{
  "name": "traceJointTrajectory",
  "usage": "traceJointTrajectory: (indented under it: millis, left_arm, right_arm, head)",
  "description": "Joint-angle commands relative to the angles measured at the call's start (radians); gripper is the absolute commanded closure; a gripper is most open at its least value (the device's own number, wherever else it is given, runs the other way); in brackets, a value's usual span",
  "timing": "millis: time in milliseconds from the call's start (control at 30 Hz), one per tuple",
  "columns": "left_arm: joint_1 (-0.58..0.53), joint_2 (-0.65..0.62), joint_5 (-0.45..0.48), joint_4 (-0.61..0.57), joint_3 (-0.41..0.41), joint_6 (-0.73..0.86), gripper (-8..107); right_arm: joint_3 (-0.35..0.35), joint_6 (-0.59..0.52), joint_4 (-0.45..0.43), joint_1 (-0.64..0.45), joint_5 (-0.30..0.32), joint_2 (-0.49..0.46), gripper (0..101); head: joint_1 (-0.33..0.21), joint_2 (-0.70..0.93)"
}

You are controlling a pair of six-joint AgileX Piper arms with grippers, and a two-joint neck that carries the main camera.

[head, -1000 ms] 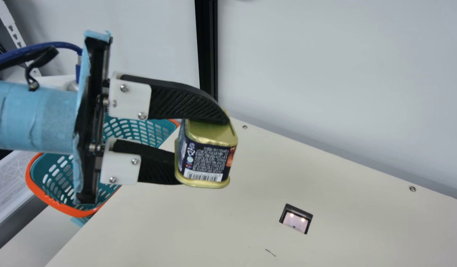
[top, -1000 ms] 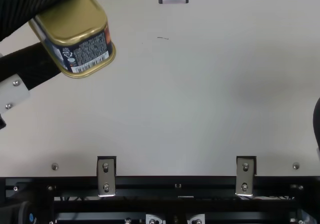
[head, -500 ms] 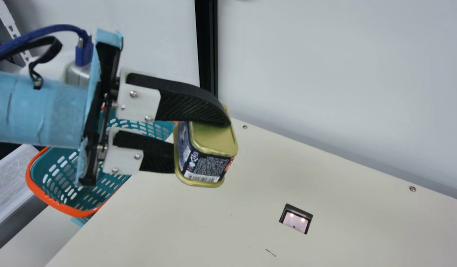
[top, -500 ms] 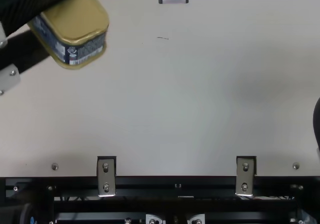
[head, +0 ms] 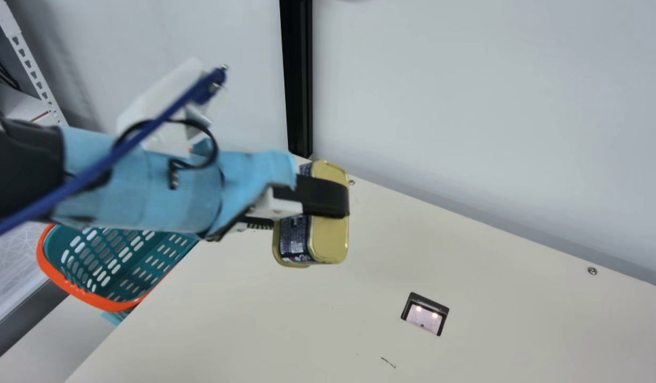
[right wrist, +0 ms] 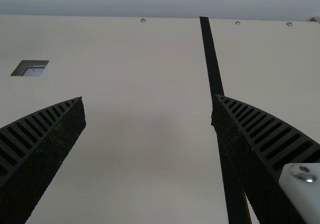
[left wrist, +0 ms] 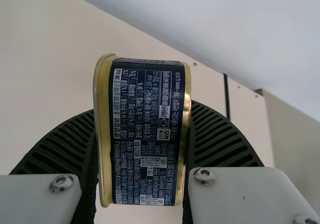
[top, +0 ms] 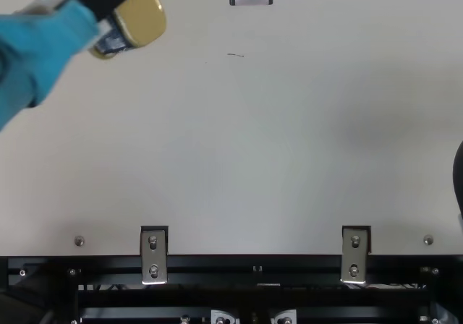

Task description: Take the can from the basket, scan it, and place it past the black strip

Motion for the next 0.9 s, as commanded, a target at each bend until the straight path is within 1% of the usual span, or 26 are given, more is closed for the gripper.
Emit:
traceJointTrajectory:
  millis: [0,67,167,367,567,733,867]
  left_arm:
    - [-0.082,0.025,-0.057,0.239,0.01,-0.045,89]
    - [-0.12,0.049,-0.084,0.304,0.02,-0.085,89]
    - [-0.17,0.084,-0.121,0.362,0.031,-0.136,89]
    - [-0.24,0.151,-0.203,0.425,0.052,-0.216,89]
    - [-0.266,0.217,-0.312,0.409,0.078,-0.243,89]
    - [-0.263,0.276,-0.414,0.357,0.095,-0.212,89]
    - [-0.251,0.329,-0.493,0.359,0.101,-0.186,89]
  right_arm:
    - [0.0,0.0,0.0,0.0,0.0,0.0,0]
    - [0.0,0.0,0.0,0.0,0.0,0.0,0]
    - [0.0,0.0,0.0,0.0,0.0,0.0,0]
    - [0.0,0.0,0.0,0.0,0.0,0.0,0]
    - [0.0,0.0,0.0,0.0,0.0,0.0,0]
    - [0.0,0.0,0.0,0.0,0.0,0.0,0]
    - [0.0,0.0,0.0,0.0,0.0,0.0,0]
  head:
    - [-0.043,0.018]
    - [-0.043,0.018]
    - [-0.043,0.018]
    - [-0.043,0.018]
    - [-0.043,0.018]
    - [-0.043,0.018]
    - [-0.043,0.018]
